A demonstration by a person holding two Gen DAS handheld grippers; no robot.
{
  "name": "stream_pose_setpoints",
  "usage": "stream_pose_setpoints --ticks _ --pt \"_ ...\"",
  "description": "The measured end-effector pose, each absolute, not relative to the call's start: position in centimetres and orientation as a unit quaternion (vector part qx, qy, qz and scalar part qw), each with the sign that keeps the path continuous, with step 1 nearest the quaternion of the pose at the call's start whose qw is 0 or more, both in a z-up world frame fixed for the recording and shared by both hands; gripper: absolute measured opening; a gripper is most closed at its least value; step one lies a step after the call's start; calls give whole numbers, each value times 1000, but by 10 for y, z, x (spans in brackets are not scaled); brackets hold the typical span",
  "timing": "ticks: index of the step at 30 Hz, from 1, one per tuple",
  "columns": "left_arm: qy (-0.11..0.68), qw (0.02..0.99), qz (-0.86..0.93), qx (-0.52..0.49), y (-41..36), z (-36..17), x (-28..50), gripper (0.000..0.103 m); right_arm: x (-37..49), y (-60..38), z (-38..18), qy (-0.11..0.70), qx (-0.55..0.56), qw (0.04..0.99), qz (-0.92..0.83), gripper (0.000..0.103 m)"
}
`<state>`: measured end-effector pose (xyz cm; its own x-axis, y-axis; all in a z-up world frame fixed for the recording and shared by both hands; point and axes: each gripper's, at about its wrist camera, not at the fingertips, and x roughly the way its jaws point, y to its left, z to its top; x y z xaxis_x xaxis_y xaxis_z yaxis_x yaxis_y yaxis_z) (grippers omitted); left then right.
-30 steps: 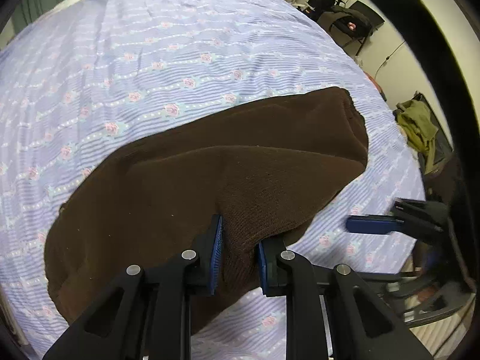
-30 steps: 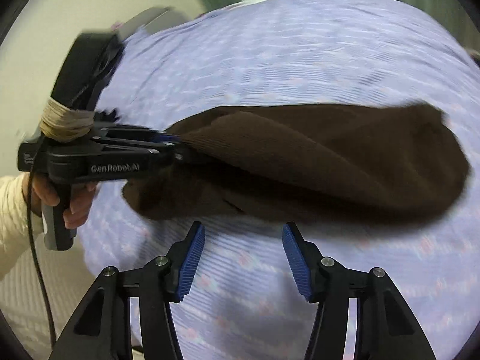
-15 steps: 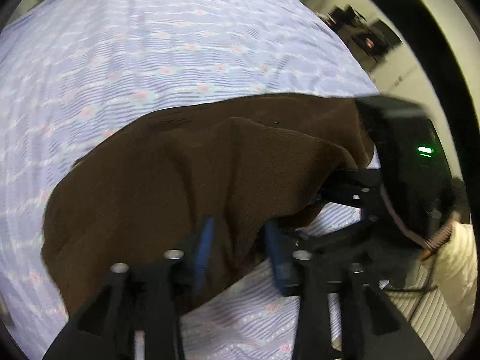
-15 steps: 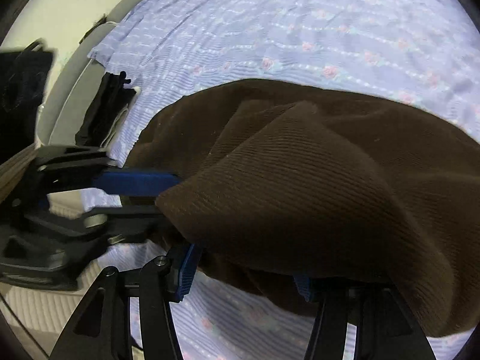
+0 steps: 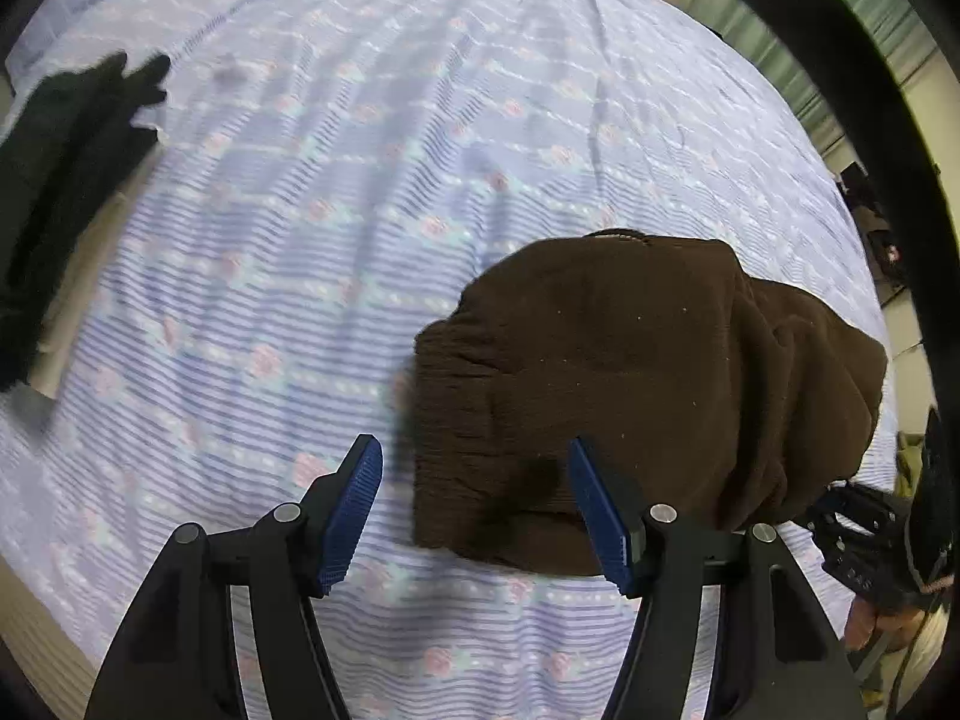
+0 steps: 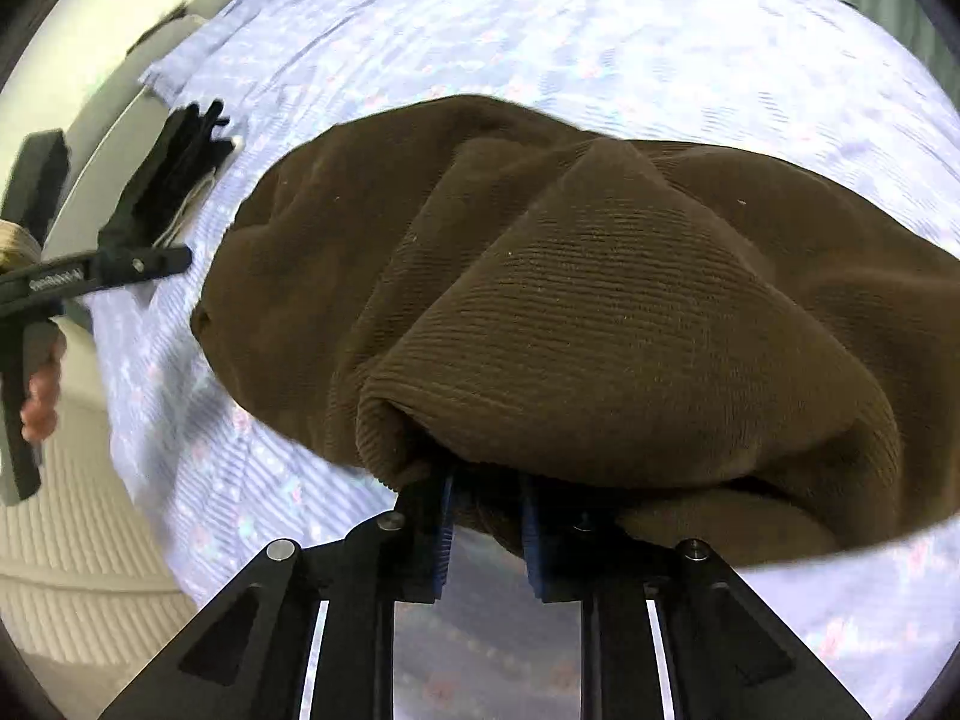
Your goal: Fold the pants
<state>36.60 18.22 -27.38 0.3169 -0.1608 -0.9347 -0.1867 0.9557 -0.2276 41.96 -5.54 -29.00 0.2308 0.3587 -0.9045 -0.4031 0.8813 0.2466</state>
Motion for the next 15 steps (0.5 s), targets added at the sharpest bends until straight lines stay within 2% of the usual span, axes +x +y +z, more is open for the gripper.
stream_pose_setpoints --ticks 5,8,9,11,13,15 --pt "605 775 7 -183 182 -309 366 65 397 -66 -279 567 17 800 194 20" --pt "624 744 10 -240 186 -338 367 68 398 -69 -287 579 36 796 173 20" --pt "626 734 19 -263 189 -345 366 64 400 -67 -290 582 35 796 165 20" --pt "618 736 21 -275 191 -341 364 40 403 -59 -292 582 26 796 160 20" --pt "610 755 37 -237 189 -322 363 23 403 -53 -289 582 29 798 156 20" --pt "588 783 58 -192 192 -297 359 22 401 -51 -283 579 39 798 161 20"
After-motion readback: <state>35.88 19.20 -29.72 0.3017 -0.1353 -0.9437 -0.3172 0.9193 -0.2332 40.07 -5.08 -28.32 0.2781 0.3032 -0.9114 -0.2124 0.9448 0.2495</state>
